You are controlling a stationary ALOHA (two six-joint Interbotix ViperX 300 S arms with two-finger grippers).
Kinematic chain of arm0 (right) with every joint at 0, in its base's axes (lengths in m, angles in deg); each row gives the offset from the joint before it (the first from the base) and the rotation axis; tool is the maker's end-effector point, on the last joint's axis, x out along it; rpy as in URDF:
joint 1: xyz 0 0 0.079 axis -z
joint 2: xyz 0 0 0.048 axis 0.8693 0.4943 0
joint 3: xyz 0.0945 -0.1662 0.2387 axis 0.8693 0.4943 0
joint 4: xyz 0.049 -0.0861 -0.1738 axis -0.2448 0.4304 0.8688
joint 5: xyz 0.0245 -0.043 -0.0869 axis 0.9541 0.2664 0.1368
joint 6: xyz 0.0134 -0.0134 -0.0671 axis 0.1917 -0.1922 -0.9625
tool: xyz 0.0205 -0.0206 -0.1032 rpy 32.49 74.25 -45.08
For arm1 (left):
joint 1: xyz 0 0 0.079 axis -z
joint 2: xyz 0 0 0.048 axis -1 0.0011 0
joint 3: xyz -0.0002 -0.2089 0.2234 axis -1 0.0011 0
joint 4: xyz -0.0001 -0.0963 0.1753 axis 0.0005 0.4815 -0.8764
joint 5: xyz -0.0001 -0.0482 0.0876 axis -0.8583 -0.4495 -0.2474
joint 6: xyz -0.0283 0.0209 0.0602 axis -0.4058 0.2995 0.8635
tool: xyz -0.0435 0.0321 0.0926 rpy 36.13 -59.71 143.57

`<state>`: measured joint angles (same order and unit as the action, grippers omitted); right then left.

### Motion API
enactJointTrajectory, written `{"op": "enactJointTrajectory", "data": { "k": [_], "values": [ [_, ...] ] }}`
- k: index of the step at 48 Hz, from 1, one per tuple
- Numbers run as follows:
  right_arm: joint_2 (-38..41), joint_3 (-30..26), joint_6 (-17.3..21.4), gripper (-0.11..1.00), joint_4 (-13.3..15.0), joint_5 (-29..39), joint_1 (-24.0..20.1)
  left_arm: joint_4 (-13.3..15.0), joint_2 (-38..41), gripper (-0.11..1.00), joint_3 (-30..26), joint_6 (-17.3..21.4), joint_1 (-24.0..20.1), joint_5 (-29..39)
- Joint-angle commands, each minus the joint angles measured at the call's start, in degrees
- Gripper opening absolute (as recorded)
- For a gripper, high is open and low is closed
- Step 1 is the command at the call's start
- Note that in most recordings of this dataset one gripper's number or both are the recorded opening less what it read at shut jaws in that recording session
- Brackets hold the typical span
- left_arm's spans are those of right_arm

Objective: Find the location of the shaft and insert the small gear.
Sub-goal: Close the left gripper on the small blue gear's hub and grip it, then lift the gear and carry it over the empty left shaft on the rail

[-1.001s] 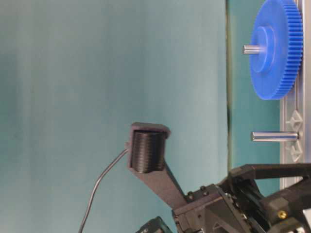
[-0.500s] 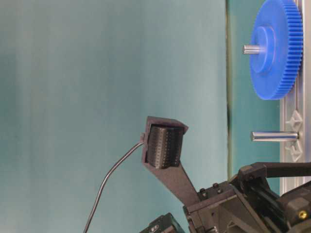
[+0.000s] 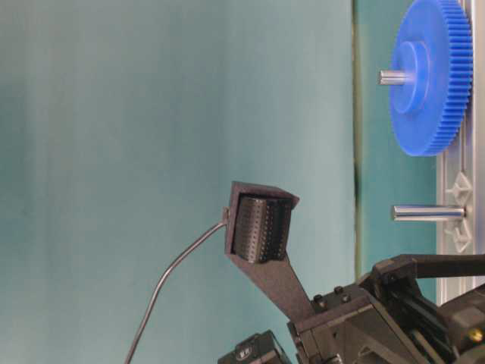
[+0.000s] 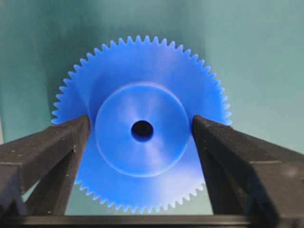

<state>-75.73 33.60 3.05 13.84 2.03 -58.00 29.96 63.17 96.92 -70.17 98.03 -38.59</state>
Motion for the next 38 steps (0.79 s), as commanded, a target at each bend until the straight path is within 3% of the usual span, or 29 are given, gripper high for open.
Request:
{"op": "enactJointTrajectory", "data": {
  "k": [1,5,16,23,38],
  "values": [
    [0.2,-0.5,0.5,0.06,-0.1,-0.3,0.2,-0.2,-0.2,0.76,-1.8,-0.1,0.2,2.5],
    [0.1,-0.4,0.5,0.06,-0.1,-0.4,0.2,-0.2,0.1,0.65,-2.4,0.1,0.2,4.7],
    [-0.4,-0.4,0.5,0.06,-0.1,-0.3,0.2,-0.2,-2.5,0.65,-3.3,4.0,0.0,6.9],
    [-1.3,-0.1,0.5,0.06,-0.1,-0.3,0.1,-0.2,-6.9,0.65,-4.5,7.0,-1.8,7.0],
    [-3.1,0.6,0.6,0.06,-0.1,-0.3,0.2,-0.2,-12.4,0.65,-7.0,9.4,-7.5,7.2]
  ]
}}
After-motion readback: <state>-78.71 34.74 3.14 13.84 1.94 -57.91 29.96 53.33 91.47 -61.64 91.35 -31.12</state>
